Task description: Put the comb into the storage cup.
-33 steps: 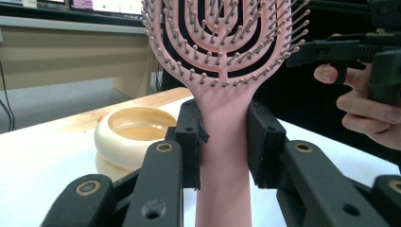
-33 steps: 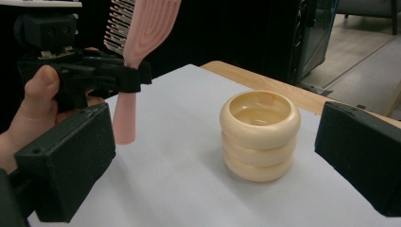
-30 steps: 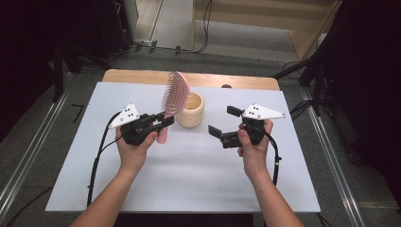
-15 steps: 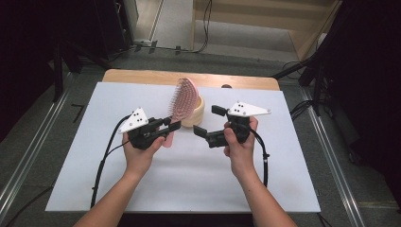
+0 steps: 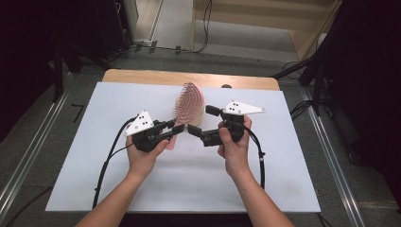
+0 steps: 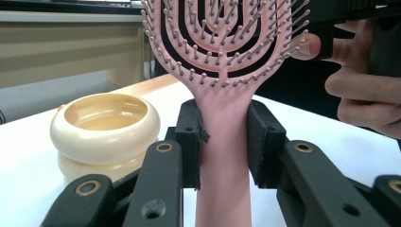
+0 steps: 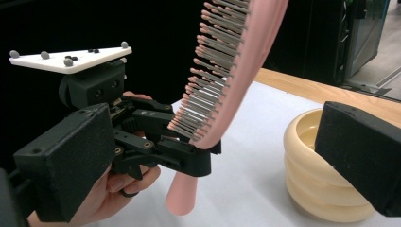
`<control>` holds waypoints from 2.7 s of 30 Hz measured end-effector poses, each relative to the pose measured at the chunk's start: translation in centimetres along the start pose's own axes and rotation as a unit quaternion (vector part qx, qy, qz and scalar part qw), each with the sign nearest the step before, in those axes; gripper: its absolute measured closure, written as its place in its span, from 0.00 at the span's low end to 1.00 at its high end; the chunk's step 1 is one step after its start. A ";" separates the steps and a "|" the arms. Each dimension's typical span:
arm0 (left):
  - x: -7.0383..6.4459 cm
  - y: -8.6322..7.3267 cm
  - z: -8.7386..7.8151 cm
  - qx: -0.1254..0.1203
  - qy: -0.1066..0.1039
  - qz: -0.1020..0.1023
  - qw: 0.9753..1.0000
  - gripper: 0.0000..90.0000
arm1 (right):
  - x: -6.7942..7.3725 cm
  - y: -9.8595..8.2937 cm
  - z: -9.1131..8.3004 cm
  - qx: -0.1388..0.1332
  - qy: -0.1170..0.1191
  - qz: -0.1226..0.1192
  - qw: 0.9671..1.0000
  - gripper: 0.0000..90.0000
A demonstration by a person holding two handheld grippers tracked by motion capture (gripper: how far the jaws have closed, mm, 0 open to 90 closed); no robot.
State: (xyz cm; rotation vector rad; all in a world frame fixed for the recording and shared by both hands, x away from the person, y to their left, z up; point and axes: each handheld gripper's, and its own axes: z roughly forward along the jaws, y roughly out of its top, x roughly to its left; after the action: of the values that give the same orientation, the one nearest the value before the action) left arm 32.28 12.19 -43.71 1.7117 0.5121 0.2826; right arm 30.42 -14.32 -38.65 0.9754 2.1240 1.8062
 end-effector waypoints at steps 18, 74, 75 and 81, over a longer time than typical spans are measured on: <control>-0.9 -0.5 0.9 0.016 -0.008 0.012 1.000 0.78 | 0.6 -0.2 1.2 -0.007 0.005 0.011 1.000 0.13; 0.1 -2.0 -1.1 0.025 0.014 -0.035 0.999 0.17 | 0.7 -0.1 1.7 -0.007 -0.016 -0.034 0.999 0.69; 0.2 -2.1 -1.4 0.023 0.014 -0.037 0.999 0.16 | 0.6 -0.1 1.6 -0.008 -0.017 -0.035 0.999 0.69; 0.5 -3.1 -2.8 0.029 0.023 -0.042 0.998 0.09 | 0.3 0.0 1.1 -0.015 -0.020 -0.032 0.999 0.69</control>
State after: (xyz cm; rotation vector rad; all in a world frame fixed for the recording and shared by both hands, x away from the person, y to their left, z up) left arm 30.89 15.29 -46.17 1.7375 0.6298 0.2503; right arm 30.82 -13.27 -38.80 0.9169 2.0753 1.7672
